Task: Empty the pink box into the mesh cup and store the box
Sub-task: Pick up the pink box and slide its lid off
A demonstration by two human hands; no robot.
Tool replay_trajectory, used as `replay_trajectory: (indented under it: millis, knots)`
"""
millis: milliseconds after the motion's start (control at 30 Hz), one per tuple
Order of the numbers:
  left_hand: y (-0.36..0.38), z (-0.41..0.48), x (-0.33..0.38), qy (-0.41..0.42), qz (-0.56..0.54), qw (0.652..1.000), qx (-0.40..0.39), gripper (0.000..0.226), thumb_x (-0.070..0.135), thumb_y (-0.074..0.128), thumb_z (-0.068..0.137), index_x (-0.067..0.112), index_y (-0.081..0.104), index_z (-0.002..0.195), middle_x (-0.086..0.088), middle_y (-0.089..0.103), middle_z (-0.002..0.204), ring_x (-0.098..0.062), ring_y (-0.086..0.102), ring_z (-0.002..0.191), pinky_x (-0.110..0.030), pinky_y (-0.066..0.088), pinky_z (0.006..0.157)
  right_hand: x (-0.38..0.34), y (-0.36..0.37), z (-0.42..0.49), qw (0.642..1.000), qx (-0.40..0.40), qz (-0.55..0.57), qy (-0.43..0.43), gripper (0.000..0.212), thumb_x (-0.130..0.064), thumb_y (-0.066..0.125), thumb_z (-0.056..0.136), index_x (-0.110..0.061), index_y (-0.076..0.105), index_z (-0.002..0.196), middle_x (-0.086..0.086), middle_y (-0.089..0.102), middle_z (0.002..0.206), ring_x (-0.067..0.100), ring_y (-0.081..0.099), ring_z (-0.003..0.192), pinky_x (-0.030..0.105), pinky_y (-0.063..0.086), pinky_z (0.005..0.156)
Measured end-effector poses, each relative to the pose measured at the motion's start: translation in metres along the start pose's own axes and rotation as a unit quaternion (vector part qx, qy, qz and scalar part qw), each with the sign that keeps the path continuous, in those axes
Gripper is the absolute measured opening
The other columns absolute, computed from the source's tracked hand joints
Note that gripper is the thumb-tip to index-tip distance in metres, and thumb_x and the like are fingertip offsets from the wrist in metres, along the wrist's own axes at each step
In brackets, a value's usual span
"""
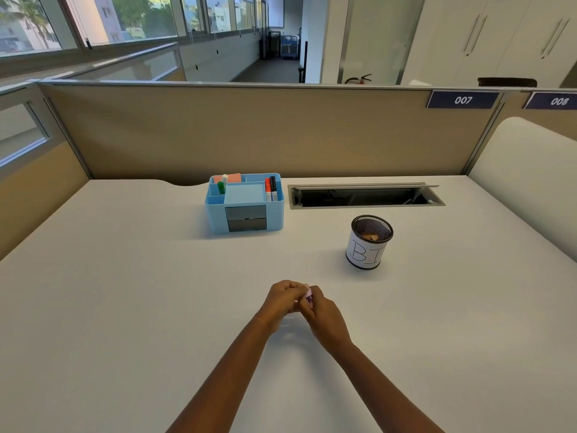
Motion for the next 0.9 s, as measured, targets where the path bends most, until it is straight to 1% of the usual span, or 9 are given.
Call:
replay_trajectory:
  millis: [100,300,500,567,667,700,767,833,900]
  knots:
    - [0.004,-0.001,0.000,0.000,0.004,1.000,-0.013,0.021,0.014,0.053,0.090,0.014,0.058,0.069,-0.004,0.062,0.068,-0.012,0.061,0.065,-0.014,0.053,0.056,-0.001,-0.003,-0.001,1.000,0.010,-0.006,-0.010,0.028,-0.030,0.039,0.095,-0.007,0.048,0.109,0.015,0.069,0.098,0.026,0.063,0.083,0.026,0.042,0.065]
    - [0.000,-0.001,0.005,0.016,0.008,1.000,-0.007,0.020,0.014,0.057,0.088,0.016,0.060,0.069,0.005,0.066,0.059,-0.005,0.065,0.052,-0.010,0.052,0.047,0.001,-0.005,-0.001,1.000,0.013,-0.023,-0.016,0.032,-0.034,0.038,0.095,-0.012,0.047,0.117,0.012,0.069,0.103,0.025,0.064,0.089,0.025,0.043,0.070]
    - [-0.006,0.000,0.010,0.041,0.026,0.998,0.041,0.010,0.017,0.061,0.086,0.008,0.060,0.088,-0.007,0.065,0.080,-0.011,0.063,0.065,-0.009,0.053,0.051,0.001,-0.004,0.001,0.999,0.011,0.022,-0.022,0.031,-0.029,0.039,0.096,-0.011,0.043,0.121,0.012,0.067,0.110,0.024,0.064,0.093,0.012,0.041,0.064]
    - [-0.008,-0.001,0.014,0.052,0.036,0.995,0.070,0.014,0.017,0.062,0.085,0.005,0.061,0.093,-0.008,0.063,0.087,-0.014,0.063,0.068,-0.012,0.054,0.056,0.000,-0.003,0.002,0.998,-0.003,0.059,-0.024,0.032,-0.026,0.039,0.096,-0.012,0.039,0.125,0.011,0.064,0.116,0.025,0.063,0.098,0.012,0.043,0.069]
    - [-0.015,-0.002,0.021,0.067,0.039,0.990,0.119,0.027,0.021,0.060,0.086,0.001,0.059,0.106,-0.007,0.061,0.095,-0.023,0.062,0.085,-0.030,0.055,0.079,-0.001,0.003,0.002,0.991,-0.036,0.129,-0.017,0.041,-0.023,0.039,0.096,-0.014,0.028,0.134,0.005,0.053,0.127,0.020,0.057,0.109,0.019,0.045,0.087]
    - [-0.017,-0.002,0.023,0.076,0.033,0.988,0.130,0.028,0.021,0.060,0.086,0.001,0.059,0.106,-0.007,0.061,0.095,-0.024,0.061,0.087,-0.033,0.054,0.082,0.000,0.006,0.002,0.988,-0.043,0.148,-0.008,0.043,-0.022,0.039,0.095,-0.015,0.025,0.135,0.004,0.051,0.127,0.015,0.056,0.105,0.018,0.045,0.086]
    - [-0.020,-0.002,0.027,0.101,0.035,0.984,0.143,0.025,0.020,0.059,0.087,0.001,0.059,0.103,-0.010,0.063,0.095,-0.024,0.061,0.085,-0.029,0.054,0.076,0.009,0.009,0.002,0.984,-0.048,0.168,0.022,0.043,-0.020,0.038,0.096,-0.015,0.023,0.136,0.003,0.054,0.113,0.005,0.053,0.084,0.013,0.045,0.073]
    - [-0.023,-0.001,0.031,0.127,0.055,0.979,0.151,0.020,0.018,0.059,0.087,0.002,0.060,0.098,-0.015,0.066,0.092,-0.021,0.060,0.077,-0.020,0.051,0.066,0.022,0.009,0.001,0.981,-0.046,0.181,0.056,0.042,-0.016,0.036,0.096,-0.016,0.023,0.136,-0.003,0.051,0.089,0.006,0.049,0.070,0.013,0.045,0.065]
    - [-0.024,-0.001,0.030,0.139,0.081,0.975,0.154,0.014,0.017,0.058,0.087,0.005,0.058,0.093,-0.016,0.065,0.088,-0.018,0.060,0.070,-0.017,0.049,0.062,0.029,0.008,0.001,0.978,-0.049,0.190,0.072,0.042,-0.012,0.035,0.096,-0.018,0.023,0.136,-0.003,0.048,0.085,0.009,0.048,0.068,0.016,0.045,0.064]
Point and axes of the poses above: each hand's wrist, its own z-axis towards the middle knuckle, its own y-axis out of the palm, x = y × z, the point moved 9 cm from there along z, towards the middle knuckle
